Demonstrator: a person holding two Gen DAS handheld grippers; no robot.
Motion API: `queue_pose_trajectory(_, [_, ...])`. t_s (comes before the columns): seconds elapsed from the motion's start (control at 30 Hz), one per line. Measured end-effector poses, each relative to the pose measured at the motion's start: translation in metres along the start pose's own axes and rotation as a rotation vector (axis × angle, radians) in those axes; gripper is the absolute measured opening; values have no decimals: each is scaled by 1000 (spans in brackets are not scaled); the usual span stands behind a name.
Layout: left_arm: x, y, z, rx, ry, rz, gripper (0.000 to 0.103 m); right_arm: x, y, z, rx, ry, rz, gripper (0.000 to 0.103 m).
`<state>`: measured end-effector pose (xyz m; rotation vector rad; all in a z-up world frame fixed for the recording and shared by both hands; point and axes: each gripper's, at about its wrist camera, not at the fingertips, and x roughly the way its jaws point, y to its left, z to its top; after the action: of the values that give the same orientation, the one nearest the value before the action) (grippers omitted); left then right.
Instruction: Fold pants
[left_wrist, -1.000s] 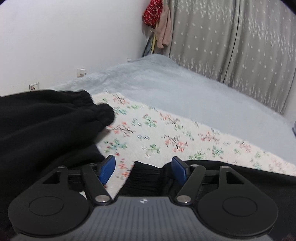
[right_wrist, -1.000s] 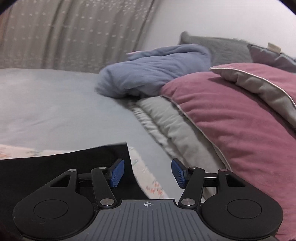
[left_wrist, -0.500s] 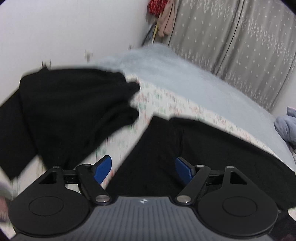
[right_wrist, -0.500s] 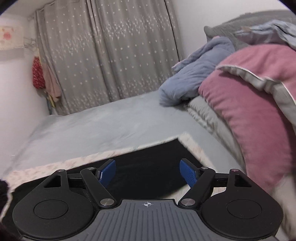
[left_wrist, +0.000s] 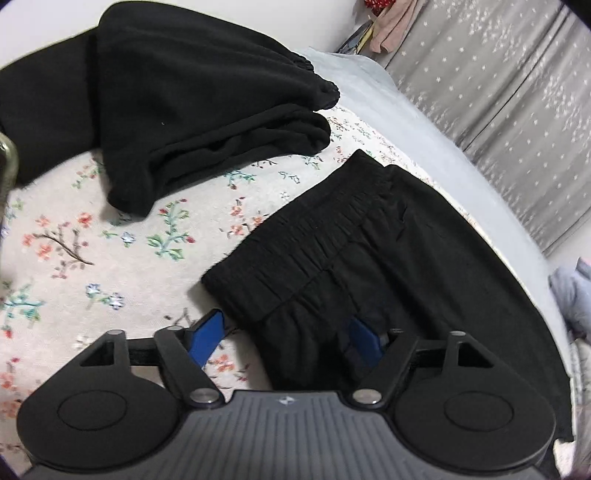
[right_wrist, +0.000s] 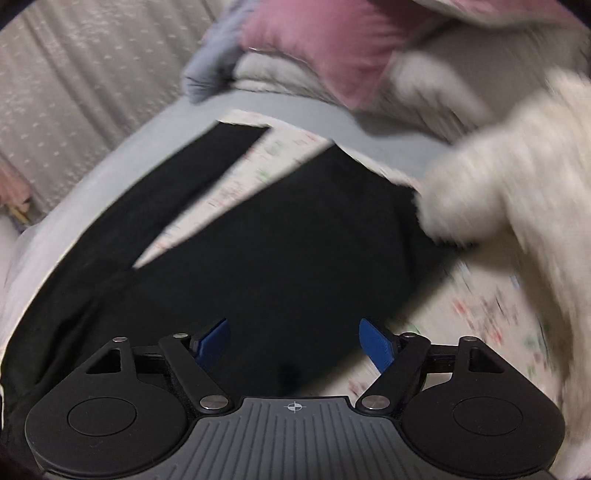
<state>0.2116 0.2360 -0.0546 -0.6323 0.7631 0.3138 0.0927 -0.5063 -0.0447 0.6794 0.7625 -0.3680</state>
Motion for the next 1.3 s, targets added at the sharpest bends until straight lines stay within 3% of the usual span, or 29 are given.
queue_pose_trajectory(0.17, [3,3,1,-59,-4,9,69,8,-23,-14,146,16,-5,64])
queue_pose_trajectory(0.27, [-7,14,1,-127,0,-16,68,7,-37,-15,215,-24,-28,58])
queue_pose_trajectory(0.4, [-4,12,2,-136,14,-10,70,20,-43,-5,260,-45,25,55])
queue_pose_trajectory(0.43, [-5,12,2,-144,11,-15,71,25,-46,-4,273,-43,33,51])
queue_pose_trajectory(0.5, [-5,14,3,-161,14,-36,76,32,-51,2,297,-50,41,22])
queue_pose_trajectory(0.57, [-5,15,3,-164,18,-41,77,33,-56,3,307,-51,37,6])
queue_pose_trajectory(0.6, [-5,15,3,-170,18,-43,77,33,-57,3,302,-53,32,2])
queue_pose_trajectory(0.73, [-20,26,9,-233,1,-83,79,3,-51,-2,245,-168,81,1])
queue_pose_trajectory(0.8, [-23,23,10,-195,-3,-69,88,-4,-39,-3,187,-208,66,0])
queue_pose_trajectory(0.93, [-10,12,3,-159,62,-70,88,-7,-28,-3,134,-224,35,0])
queue_pose_trajectory(1.0, [-6,1,-2,-83,56,-26,87,-13,-29,-3,120,-252,33,0])
queue_pose_trajectory(1.03, [-5,-3,-4,-52,42,-7,85,-14,-29,-3,118,-254,36,0])
queue_pose_trajectory(1.07, [-4,-6,-5,-28,30,10,64,-14,-30,-3,116,-250,34,0])
queue_pose_trajectory(1.1, [-3,-8,-5,-5,26,33,30,-13,-30,-3,113,-247,30,0])
queue_pose_trajectory(1.13, [-3,-7,-4,6,39,29,21,-14,-30,-2,107,-248,29,0])
queue_pose_trajectory(1.2, [-10,-1,-2,-39,34,1,16,-20,-28,-5,101,-282,43,0])
queue_pose_trajectory(1.3, [-37,3,7,-76,-46,-61,15,-35,-26,-3,88,-347,90,0])
